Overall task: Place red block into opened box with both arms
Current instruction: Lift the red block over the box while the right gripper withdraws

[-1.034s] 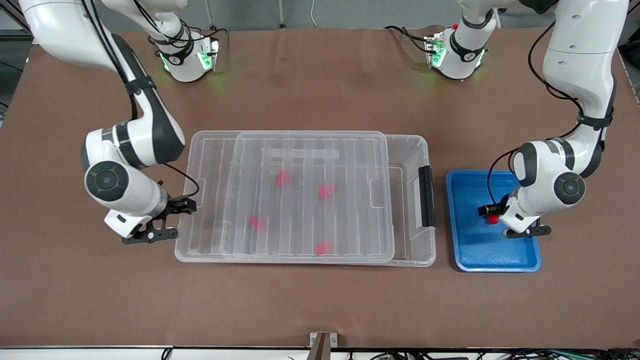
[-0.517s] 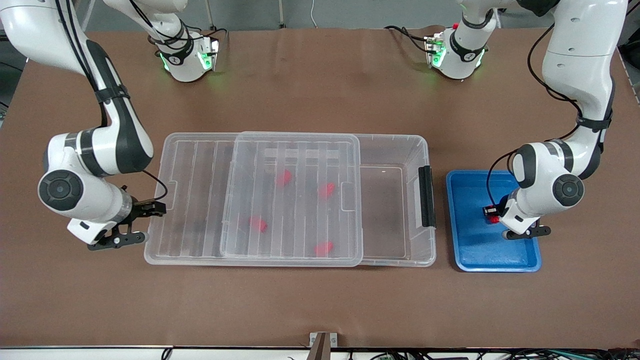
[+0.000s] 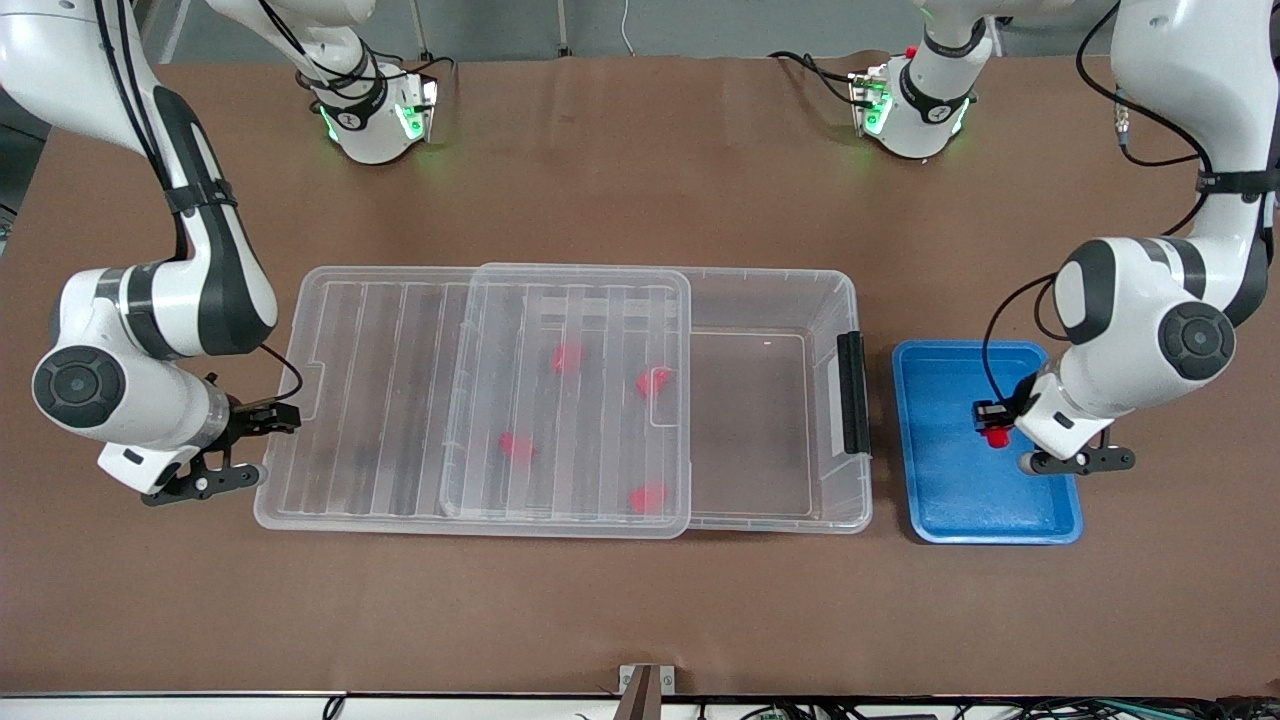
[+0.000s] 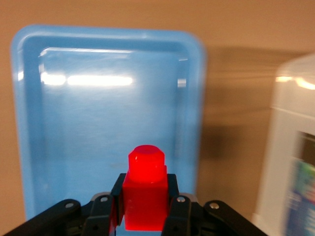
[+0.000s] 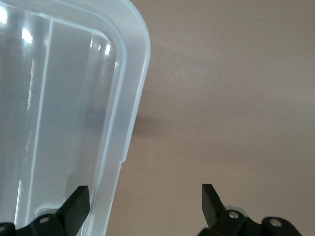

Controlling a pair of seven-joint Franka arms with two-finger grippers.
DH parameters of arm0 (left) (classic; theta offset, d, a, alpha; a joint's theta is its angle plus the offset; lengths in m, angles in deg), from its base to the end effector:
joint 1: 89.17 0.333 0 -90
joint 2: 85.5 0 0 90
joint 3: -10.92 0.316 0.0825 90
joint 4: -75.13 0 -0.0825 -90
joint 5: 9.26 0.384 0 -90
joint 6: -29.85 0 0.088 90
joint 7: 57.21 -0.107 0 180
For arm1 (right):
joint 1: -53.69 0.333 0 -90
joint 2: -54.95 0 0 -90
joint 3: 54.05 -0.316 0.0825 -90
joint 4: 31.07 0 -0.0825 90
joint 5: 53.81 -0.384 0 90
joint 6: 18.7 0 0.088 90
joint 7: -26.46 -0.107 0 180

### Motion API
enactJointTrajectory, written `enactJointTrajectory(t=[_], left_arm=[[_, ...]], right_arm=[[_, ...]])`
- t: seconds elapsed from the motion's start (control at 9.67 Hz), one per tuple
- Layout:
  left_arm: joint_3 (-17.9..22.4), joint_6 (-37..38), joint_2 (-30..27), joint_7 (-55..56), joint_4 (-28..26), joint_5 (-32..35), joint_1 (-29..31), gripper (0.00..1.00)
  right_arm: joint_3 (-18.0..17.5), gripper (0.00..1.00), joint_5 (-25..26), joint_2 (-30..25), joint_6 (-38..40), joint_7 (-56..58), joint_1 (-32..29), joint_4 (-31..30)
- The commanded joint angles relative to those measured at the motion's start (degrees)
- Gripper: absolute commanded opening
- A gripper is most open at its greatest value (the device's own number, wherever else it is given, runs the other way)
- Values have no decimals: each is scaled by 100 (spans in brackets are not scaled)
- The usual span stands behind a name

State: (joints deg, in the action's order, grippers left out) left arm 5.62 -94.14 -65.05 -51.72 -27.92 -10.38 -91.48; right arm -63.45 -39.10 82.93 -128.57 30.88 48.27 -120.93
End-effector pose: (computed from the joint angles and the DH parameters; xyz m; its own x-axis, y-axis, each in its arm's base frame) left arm 0.6371 -0.0815 0.3518 0.9998 -0.0201 0.0048 -0.0203 -0.9986 0.0493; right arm 0.6726 0.0145 0.3532 0.9640 0.2214 -0.1472 0.2418 -0.9602 0.1395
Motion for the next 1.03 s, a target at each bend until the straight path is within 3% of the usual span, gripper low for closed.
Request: enactJointTrajectory(t=[0.0, 0.21, 0.52, 0.83, 0.93], left_arm=[[-653, 68, -49, 589, 48, 41, -6, 1], [-1496, 68, 55, 1783, 189, 705, -41, 1], [-2552, 33, 904, 3218, 591, 1718, -102, 0], [-2827, -212, 2029, 4020, 890, 2851, -217, 0], [-2828, -274, 2303, 4065, 1014, 2941, -252, 0]], right_arm=[[-27, 100, -317, -56, 482, 86, 6, 380], [-36, 100, -574, -125, 791, 43, 32, 627], [173, 100, -890, -1072, 862, -511, -29, 628], [683, 100, -1181, -2083, 1554, -538, -20, 636], [1024, 100, -1329, -2364, 1905, -773, -12, 628]])
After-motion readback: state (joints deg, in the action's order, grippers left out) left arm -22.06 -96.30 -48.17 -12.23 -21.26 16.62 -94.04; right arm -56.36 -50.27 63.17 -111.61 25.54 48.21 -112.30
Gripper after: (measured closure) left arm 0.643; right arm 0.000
